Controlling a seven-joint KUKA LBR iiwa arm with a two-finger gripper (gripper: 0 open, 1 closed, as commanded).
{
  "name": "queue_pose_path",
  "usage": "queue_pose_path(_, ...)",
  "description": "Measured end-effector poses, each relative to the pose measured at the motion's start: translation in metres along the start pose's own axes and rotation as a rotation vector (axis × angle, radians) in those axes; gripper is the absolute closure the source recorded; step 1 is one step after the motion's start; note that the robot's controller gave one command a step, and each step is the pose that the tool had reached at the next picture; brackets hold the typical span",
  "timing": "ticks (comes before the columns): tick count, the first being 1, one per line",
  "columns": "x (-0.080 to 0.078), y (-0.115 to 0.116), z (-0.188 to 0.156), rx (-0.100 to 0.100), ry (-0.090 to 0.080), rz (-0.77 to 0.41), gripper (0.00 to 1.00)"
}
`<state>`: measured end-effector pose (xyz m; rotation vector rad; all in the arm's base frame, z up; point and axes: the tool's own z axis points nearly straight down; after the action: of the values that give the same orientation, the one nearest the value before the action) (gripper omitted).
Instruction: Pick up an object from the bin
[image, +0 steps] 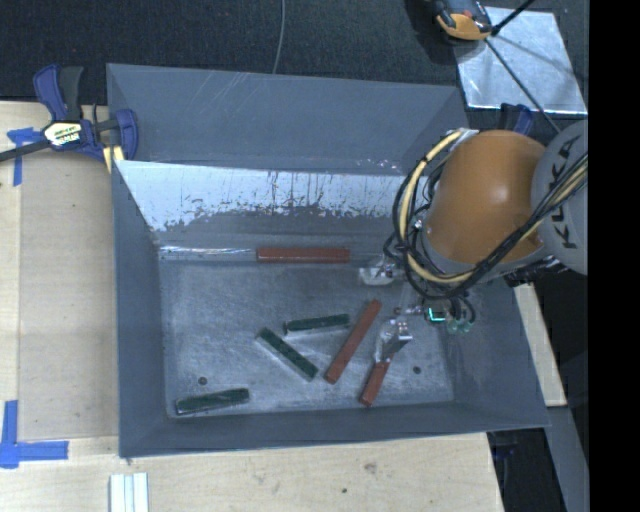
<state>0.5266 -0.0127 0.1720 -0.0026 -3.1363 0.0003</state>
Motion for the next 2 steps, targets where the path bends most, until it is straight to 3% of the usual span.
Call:
queue_pose_path(1,-0.002,0.0,-0.004,0.0,-0.008,0.0,0.0)
queue_pose_path(2,-0.015,0.02,0.091,-0.004,-0.002,0.084,1.0)
